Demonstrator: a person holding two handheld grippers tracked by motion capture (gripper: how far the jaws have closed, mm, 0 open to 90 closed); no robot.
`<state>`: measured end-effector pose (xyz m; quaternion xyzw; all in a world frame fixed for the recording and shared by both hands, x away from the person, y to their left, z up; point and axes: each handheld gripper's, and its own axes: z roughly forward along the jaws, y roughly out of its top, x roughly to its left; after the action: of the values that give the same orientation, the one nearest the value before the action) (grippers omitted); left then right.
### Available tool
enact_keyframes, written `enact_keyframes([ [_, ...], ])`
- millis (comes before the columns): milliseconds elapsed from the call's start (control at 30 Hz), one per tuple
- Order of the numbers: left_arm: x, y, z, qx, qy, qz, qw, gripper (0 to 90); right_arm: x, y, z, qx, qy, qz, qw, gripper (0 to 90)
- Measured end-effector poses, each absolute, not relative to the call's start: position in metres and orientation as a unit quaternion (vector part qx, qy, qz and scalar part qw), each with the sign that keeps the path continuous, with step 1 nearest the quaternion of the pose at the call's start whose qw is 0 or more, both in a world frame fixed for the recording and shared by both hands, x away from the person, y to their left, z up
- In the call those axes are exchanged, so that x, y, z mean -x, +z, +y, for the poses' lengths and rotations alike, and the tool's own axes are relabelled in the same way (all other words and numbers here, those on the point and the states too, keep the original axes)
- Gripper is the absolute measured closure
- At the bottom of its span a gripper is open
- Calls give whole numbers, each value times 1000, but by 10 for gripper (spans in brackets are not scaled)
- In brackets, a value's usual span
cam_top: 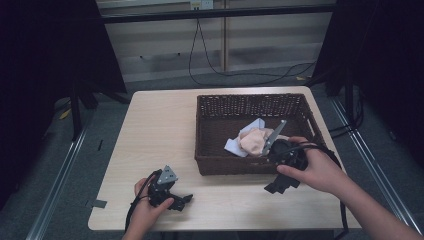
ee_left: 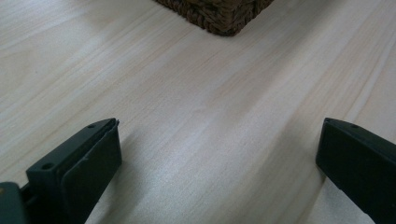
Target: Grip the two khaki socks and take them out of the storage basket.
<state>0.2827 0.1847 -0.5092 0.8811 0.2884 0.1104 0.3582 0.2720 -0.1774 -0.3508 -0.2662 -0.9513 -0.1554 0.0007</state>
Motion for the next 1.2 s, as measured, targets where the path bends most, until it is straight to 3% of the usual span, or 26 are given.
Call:
enact_keyframes([
  [467,-282,-509,184,-879,110,291,360,0,-317,-328,-172,298,-161,-941,-10,27],
  [867,-282,-509,184,-879,110,292,360,0,-366,-346,-176,356,-132,-925,-2,26],
  [1200,-282,-509,184,-879,110,292,361,0,-396,-374,-187,408,-119,-905,-29,179],
])
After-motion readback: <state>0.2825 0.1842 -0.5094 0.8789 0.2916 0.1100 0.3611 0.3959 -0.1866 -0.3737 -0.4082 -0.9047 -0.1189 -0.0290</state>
